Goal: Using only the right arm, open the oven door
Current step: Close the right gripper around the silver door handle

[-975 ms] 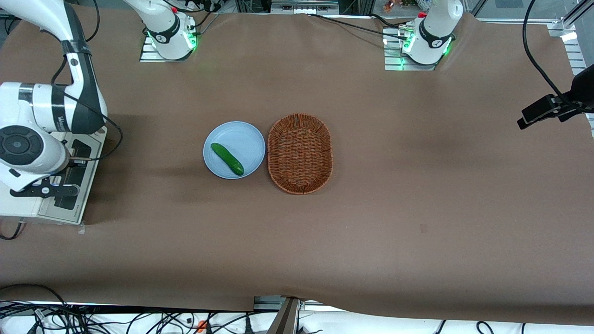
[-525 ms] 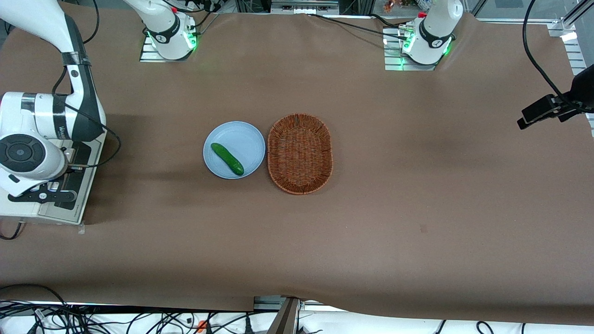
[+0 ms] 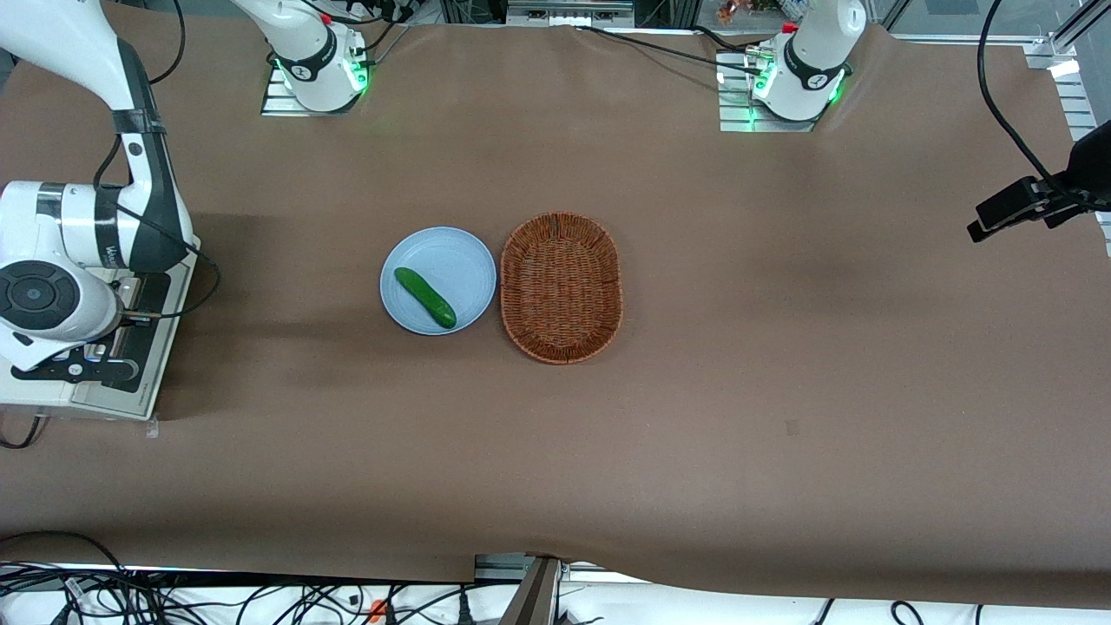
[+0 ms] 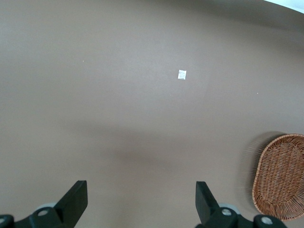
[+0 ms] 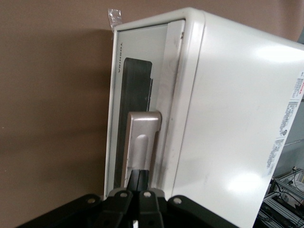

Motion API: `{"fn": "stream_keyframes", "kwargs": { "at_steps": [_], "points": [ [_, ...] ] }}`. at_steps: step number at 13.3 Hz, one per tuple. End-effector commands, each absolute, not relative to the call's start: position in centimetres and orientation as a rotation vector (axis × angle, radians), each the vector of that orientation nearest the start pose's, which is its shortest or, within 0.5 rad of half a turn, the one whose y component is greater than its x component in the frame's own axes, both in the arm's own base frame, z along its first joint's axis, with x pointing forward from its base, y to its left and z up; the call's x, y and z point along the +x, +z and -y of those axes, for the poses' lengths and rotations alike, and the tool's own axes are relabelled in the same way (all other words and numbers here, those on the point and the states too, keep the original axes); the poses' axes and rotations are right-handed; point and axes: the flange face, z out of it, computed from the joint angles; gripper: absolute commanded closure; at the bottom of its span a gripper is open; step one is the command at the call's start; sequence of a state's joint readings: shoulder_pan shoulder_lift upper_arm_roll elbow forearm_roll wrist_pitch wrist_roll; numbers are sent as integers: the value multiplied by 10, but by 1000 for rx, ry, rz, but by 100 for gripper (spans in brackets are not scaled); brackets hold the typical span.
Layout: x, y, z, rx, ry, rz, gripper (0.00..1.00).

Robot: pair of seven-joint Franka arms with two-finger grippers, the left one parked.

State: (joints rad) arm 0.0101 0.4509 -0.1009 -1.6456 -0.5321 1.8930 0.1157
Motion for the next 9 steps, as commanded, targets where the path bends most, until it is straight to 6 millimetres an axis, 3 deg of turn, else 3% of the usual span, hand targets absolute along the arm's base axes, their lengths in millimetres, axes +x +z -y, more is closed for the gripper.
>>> {"fn": "stream_keyframes", "kwargs": {
  "at_steps": [1, 6, 9],
  "points": [
    [655, 345, 95, 2583, -246, -21, 100],
    [656, 331, 95, 2593, -249, 7, 100],
    [657, 326, 76, 2597, -242, 31, 100]
  ]
}}
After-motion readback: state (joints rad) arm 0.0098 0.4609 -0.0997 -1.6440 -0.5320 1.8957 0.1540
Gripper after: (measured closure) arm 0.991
